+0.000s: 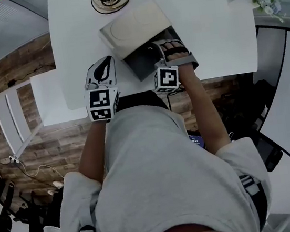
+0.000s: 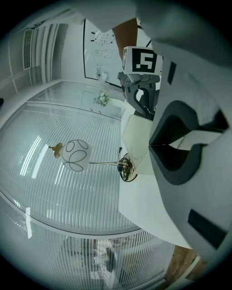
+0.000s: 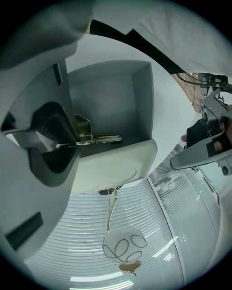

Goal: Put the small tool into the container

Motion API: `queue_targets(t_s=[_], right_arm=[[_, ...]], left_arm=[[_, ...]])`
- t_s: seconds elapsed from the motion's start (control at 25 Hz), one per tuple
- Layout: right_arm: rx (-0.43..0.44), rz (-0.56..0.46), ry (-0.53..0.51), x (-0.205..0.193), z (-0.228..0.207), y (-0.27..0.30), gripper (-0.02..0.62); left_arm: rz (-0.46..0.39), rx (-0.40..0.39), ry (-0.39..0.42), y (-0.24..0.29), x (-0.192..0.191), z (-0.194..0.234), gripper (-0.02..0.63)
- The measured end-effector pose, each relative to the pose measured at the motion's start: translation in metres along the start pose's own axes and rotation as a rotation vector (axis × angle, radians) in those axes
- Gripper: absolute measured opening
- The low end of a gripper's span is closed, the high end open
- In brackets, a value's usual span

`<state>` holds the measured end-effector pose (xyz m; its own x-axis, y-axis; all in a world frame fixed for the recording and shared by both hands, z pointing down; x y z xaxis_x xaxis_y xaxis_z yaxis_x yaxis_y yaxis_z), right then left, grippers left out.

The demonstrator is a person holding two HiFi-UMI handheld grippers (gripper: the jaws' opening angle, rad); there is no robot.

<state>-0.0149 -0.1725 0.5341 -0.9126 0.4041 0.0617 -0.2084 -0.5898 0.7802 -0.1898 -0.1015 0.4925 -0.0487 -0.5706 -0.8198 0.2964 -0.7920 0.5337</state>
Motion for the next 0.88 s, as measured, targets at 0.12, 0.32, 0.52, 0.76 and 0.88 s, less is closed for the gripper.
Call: queue_targets(t_s=[0.12,0.32,0.52,0.76,0.88], right_arm=[[-0.001,-0.003,0.010,0.000,0.001,0.000,0.029],[0.002,-0.007,0.054,-0.001,-0.001,0.000,0.031],[0.049,-0.006,0.079,-0.001,0.004,0.000,0.031],[0.081,0.000,0.083,0.003,0.004,-0.001,0.032],[0.093,0.000,0.095,0.003,0.004,-0.003,0.036]], left_arm=[[0.005,-0.004,0.000,0.002,-0.002,0.000,0.025],[0.007,-0.010,-0.002,0.005,-0.002,0.000,0.025],[0.011,-0.013,0.001,0.004,-0.005,0.001,0.025],[0.016,-0.008,-0.004,0.001,-0.009,0.003,0.025],[0.015,-0.014,-0.006,0.001,-0.011,0.001,0.025]])
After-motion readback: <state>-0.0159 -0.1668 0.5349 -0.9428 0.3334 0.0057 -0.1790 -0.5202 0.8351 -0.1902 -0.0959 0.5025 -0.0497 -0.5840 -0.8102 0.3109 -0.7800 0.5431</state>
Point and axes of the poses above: the fingertips, and each gripper's own axes: y forward along the fingers, z to its left, x out of its top, the point moved 7 cm from there along -y, backward along the fingers, and after that the axes turned 3 degrees about z, right-handed, at the moved point
